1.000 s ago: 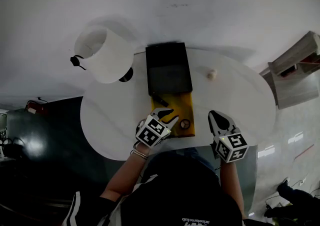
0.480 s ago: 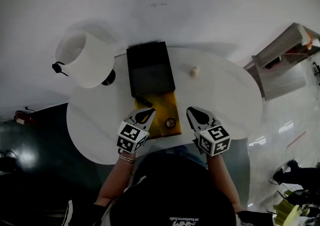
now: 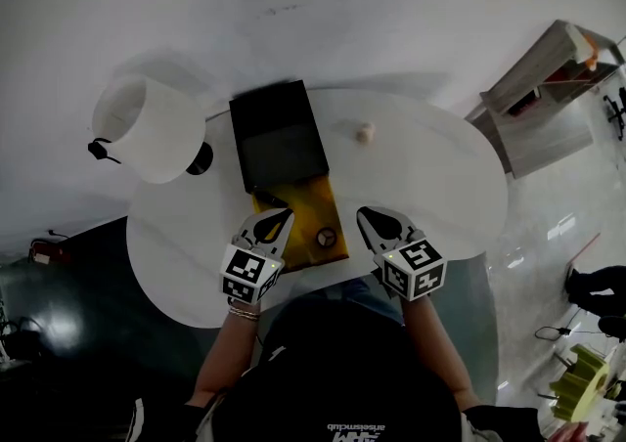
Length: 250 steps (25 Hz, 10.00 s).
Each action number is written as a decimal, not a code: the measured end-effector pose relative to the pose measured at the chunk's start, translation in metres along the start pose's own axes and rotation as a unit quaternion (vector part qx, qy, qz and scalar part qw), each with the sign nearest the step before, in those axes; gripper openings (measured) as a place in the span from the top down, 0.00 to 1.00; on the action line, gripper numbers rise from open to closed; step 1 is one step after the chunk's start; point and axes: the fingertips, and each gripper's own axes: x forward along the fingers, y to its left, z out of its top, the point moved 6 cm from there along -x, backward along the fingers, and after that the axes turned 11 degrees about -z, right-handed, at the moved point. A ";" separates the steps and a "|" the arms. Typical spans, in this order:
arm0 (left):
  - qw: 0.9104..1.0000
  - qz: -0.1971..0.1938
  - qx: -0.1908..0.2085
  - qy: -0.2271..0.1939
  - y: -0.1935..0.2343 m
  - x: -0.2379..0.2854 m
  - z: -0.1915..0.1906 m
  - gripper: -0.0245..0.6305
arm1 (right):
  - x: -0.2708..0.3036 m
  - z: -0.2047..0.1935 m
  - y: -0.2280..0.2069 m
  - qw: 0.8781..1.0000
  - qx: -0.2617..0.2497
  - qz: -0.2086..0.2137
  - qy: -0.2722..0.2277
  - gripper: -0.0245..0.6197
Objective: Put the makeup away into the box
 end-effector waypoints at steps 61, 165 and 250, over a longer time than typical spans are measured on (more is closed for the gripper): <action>0.989 0.023 -0.143 0.004 0.006 0.029 -0.008 0.94 | 0.162 0.045 -0.123 0.992 -0.061 -0.080 0.075 0.64; 0.957 0.136 -0.246 -0.070 -0.035 -0.108 -0.094 0.94 | 0.099 -0.052 0.128 0.901 -0.267 0.284 0.190 0.70; 0.949 0.163 -0.252 -0.093 -0.044 -0.122 -0.102 0.94 | 0.098 -0.043 0.128 0.911 -0.289 0.230 0.182 0.87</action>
